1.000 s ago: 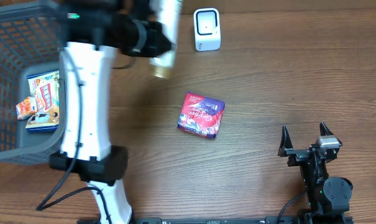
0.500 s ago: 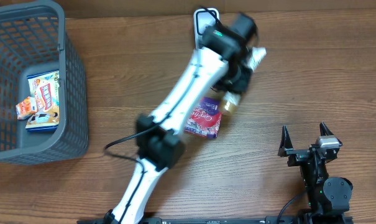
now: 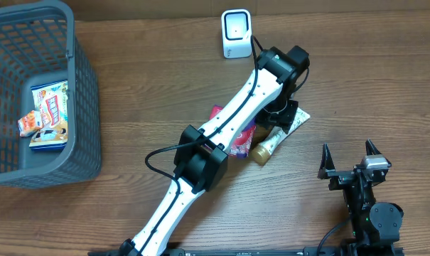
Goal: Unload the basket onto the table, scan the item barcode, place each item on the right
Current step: 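Carry the Pantene tube out and set it right of the box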
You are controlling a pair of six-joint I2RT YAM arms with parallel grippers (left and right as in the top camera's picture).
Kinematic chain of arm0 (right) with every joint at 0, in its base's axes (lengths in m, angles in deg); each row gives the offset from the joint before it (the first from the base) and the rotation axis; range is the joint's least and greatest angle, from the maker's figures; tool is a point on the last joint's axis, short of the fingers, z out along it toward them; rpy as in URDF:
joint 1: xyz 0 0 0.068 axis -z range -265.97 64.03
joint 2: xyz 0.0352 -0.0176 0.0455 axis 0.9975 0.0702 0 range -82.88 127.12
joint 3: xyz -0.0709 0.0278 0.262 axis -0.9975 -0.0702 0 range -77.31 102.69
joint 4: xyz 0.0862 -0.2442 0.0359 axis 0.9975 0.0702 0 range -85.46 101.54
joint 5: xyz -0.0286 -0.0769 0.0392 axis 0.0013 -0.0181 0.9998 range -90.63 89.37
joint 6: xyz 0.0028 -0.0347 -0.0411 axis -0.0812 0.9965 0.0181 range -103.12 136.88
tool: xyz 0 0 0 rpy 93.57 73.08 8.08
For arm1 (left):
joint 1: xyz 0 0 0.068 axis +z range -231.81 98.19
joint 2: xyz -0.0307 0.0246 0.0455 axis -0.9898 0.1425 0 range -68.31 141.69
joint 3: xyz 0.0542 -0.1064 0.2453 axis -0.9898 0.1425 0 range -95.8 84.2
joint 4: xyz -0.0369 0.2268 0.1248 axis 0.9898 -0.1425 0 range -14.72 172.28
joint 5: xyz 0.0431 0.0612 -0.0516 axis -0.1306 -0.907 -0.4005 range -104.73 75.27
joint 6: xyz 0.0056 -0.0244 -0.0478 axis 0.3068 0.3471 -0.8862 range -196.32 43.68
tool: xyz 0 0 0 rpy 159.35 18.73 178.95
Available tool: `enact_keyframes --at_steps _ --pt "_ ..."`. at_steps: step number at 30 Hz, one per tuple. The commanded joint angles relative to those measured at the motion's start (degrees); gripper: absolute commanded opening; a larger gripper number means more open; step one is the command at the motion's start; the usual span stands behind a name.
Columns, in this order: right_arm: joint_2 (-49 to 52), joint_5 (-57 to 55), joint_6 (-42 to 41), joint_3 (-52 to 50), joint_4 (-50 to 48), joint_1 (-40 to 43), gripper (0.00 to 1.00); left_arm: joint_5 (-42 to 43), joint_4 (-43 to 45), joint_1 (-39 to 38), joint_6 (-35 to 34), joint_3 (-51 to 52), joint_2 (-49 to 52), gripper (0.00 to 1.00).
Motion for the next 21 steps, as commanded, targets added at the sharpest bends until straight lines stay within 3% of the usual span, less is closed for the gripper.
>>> enact_keyframes --at_steps 1,8,10,13,14,21 --pt "-0.5 -0.6 0.1 -0.6 -0.3 0.2 1.0 1.5 -2.7 3.5 0.5 -6.4 -4.3 0.49" --pt "-0.5 -0.6 0.0 -0.6 -0.3 0.2 1.0 2.5 -4.6 10.4 2.9 -13.2 -14.7 0.55" --pt "-0.5 -0.6 0.1 -0.6 -0.3 0.2 1.0 2.5 -4.6 12.6 3.9 -13.5 -19.1 0.65" --pt "-0.5 -0.6 0.0 -0.6 -0.3 0.2 1.0 2.5 -4.6 16.5 5.5 -13.5 -25.6 0.95" --pt "-0.5 -0.6 0.0 -0.6 -0.3 0.2 1.0 2.3 -4.6 17.8 5.9 -13.5 -27.6 1.0" --pt "-0.5 -0.6 0.0 -0.6 -0.3 0.2 1.0 -1.8 -4.6 33.1 7.5 -13.4 -39.7 1.0"
